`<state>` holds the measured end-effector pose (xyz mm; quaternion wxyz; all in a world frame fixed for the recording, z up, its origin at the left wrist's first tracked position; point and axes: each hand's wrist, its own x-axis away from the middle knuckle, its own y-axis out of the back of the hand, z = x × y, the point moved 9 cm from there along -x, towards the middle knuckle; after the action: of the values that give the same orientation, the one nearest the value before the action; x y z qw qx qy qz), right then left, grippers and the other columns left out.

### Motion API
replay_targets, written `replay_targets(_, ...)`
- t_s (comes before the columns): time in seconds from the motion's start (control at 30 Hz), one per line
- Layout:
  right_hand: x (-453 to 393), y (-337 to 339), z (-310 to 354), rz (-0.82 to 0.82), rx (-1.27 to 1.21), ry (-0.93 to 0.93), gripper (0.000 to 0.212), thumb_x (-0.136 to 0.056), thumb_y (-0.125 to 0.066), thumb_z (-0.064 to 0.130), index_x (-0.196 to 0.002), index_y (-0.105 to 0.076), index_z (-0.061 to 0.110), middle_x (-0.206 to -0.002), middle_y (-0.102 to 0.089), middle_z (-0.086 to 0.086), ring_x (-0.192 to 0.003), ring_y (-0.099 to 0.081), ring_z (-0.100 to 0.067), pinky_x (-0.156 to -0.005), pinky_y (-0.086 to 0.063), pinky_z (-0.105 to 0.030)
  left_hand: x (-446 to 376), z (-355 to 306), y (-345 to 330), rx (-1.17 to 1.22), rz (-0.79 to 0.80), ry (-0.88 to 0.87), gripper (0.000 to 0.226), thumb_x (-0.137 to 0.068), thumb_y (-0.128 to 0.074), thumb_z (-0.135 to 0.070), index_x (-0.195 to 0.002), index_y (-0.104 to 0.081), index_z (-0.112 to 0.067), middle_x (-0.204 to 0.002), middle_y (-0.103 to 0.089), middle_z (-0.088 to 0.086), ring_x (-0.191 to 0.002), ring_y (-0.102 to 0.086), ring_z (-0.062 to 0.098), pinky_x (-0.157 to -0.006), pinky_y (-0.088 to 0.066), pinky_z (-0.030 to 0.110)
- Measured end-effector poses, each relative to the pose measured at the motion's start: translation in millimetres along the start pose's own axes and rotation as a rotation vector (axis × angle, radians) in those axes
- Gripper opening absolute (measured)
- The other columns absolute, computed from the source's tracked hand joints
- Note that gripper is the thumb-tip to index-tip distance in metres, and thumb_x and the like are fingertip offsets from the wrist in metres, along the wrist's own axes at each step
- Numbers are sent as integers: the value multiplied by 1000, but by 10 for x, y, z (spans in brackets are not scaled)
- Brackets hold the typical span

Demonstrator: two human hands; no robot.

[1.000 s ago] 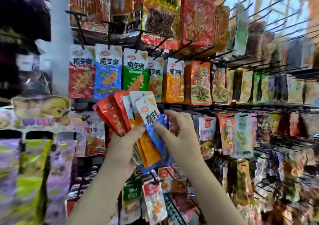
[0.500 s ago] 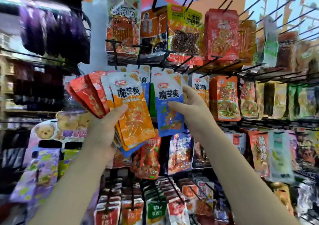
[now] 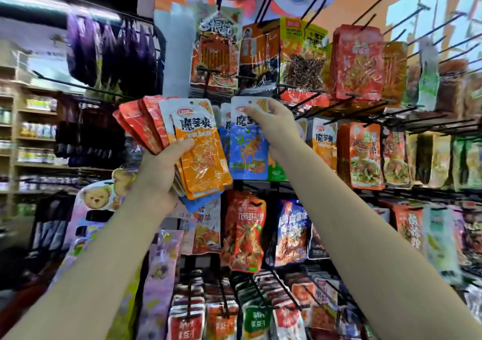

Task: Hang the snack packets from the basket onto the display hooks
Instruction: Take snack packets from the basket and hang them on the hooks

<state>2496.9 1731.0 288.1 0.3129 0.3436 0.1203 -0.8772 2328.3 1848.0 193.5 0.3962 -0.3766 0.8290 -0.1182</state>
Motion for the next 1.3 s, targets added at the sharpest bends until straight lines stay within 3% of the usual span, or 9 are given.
replay_targets(0.2, -83, -28, 71, -58, 73, 43, 27, -93, -72, 35, -73, -63, 19, -83, -60, -19, -74, -55, -28, -64, -49, -48, -39, 108, -8, 27, 43, 72, 15, -95, -63, -11, -107, -69, -19, -87, -79, 3, -76, -77, 23, -55, -61, 36)
replay_targets(0.37, -149, -87, 111, -60, 72, 99, 35, -91, -74, 36, -111, -67, 8, -106, -71, -19, -95, -69, -39, -80, -58, -55, -99, 106, -30, 4, 62, 51, 11, -95, -64, -13, -104, -69, -18, -93, -78, 4, -82, -77, 25, -64, -63, 40)
replay_targets(0.7, -193, -150, 87, -45, -28, 77, 37, -85, -75, 27, -74, -47, 5, -80, -45, -15, -73, -45, -25, -64, -42, -42, -112, 111, -67, 11, 82, 29, 12, -96, -62, -11, -102, -69, -18, -89, -78, 3, -79, -77, 24, -59, -62, 36)
replay_targets(0.83, -171, -95, 106, -126, -11, 35, 48, -95, -68, 31, -94, -56, -15, -83, -38, -30, -70, -34, -36, -76, -31, -36, -114, 127, -82, 31, 91, 37, 14, -96, -62, -10, -105, -69, -18, -91, -79, 3, -81, -77, 24, -62, -63, 37)
replay_targets(0.9, -156, -52, 86, -138, 60, 38, 51, -102, -59, 32, -117, -58, -17, -106, -51, -43, -81, -33, -20, -74, -41, -40, -103, 118, -97, 31, 105, 26, 16, -97, -61, -9, -106, -68, -19, -90, -79, 1, -81, -77, 24, -62, -63, 38)
replay_targets(0.93, -163, -31, 60, -143, 95, 38, 48, -103, -56, 31, -119, -60, -14, -118, -55, -42, -121, -51, -45, -77, -48, -45, -95, 113, -104, 26, 112, 22, 16, -97, -60, -8, -105, -68, -19, -88, -79, 0, -81, -77, 23, -61, -63, 37)
replay_targets(1.03, -68, 54, 137, -177, 253, 138, 32, -103, -54, 29, -110, -71, 2, -100, -71, -21, -90, -65, -39, -82, -57, -50, -71, 98, -109, 16, 134, 14, 16, -95, -62, -9, -104, -68, -20, -88, -79, -1, -80, -77, 23, -61, -63, 36)
replay_targets(1.13, 219, 190, 320, -220, 369, 321, 16, -102, -56, 29, -98, -63, 16, -84, -62, 5, -77, -57, -10, -68, -48, -18, -31, 64, -146, 19, 174, 15, 29, -79, -69, -18, -109, -69, -17, -92, -79, 2, -84, -77, 24, -65, -64, 40)
replay_targets(1.3, 564, -26, 169, 80, 294, 207, 44, -91, -69, 47, -81, -56, 6, -71, -58, -5, -63, -56, -15, -55, -44, -26, 50, 149, -466, 30, 280, 62, 26, -83, -67, -16, -109, -68, -12, -91, -79, 4, -81, -77, 24, -59, -62, 36)
